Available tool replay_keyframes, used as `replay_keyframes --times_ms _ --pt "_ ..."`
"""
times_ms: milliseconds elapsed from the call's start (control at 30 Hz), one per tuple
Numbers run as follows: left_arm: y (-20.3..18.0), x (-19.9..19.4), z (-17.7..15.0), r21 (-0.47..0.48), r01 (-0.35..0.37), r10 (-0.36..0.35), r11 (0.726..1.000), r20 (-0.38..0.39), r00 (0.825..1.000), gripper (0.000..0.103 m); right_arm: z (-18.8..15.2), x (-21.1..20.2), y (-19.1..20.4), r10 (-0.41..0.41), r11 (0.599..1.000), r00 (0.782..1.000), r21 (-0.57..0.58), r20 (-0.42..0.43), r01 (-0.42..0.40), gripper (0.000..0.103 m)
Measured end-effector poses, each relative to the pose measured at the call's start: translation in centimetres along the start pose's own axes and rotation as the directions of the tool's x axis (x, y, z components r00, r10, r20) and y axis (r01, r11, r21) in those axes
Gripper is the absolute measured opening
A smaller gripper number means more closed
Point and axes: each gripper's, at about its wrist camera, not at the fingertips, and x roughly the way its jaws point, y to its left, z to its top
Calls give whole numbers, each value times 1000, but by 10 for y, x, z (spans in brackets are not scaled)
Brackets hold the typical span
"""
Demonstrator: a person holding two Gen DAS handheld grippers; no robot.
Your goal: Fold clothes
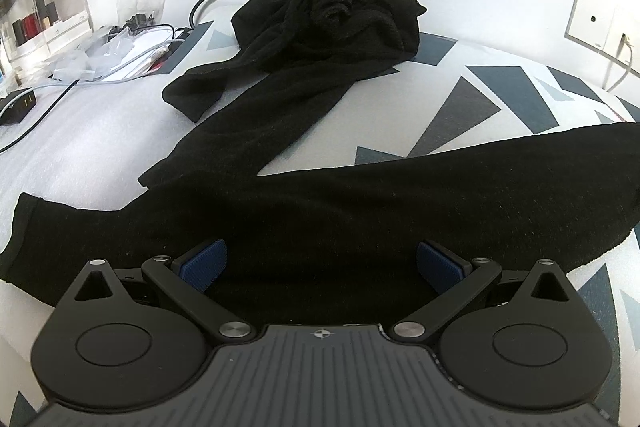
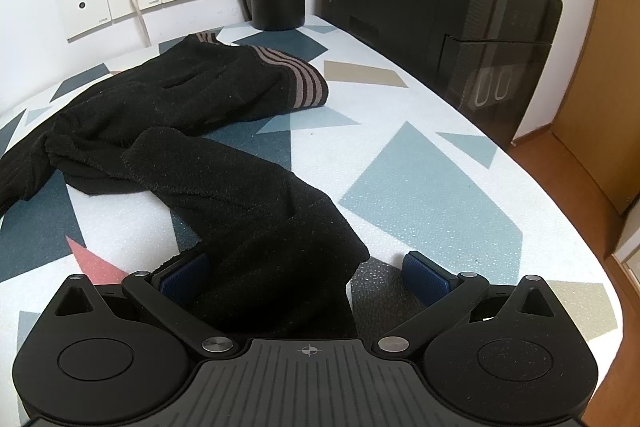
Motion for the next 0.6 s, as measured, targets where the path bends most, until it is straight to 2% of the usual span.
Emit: replay_keyframes --times_ms 467,600 --pt "0 -1 -3 6 7 -7 1000 18 1000 103 -2 0 1 -5 1000 1000 6 15 5 102" --pt "1 -3 -8 15 17 -18 1000 51 999 103 -1 0 1 -4 1000 1000 4 8 4 102"
